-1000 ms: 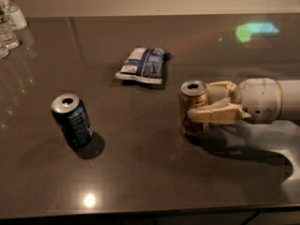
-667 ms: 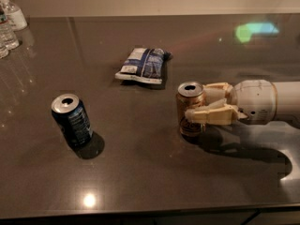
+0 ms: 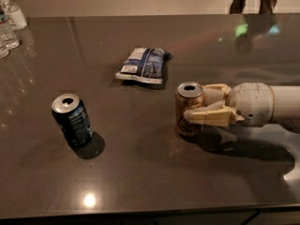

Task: Place orange can upright

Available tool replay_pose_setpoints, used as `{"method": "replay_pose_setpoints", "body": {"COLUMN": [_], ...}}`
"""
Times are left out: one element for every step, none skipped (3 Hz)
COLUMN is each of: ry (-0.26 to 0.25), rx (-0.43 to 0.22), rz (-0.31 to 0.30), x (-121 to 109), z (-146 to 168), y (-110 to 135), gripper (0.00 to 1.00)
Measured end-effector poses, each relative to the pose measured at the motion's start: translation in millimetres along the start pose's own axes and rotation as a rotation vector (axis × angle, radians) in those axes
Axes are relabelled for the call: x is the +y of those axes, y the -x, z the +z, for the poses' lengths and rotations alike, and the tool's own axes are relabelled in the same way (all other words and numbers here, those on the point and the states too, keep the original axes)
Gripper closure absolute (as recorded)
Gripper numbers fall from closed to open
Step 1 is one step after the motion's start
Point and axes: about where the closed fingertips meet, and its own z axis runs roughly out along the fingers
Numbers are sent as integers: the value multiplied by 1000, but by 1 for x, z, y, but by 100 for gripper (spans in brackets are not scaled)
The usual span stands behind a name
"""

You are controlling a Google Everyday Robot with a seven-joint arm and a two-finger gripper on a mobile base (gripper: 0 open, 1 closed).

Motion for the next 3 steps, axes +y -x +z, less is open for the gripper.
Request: {"method": "replay_pose_setpoints", "body": {"ry": [24, 45, 50], "rx": [-24, -25, -25], "rz": [-4, -3, -5], "x": [0, 2, 2], "z": [0, -1, 1], "y": [-1, -3, -2], "gripper": [36, 13, 0]}}
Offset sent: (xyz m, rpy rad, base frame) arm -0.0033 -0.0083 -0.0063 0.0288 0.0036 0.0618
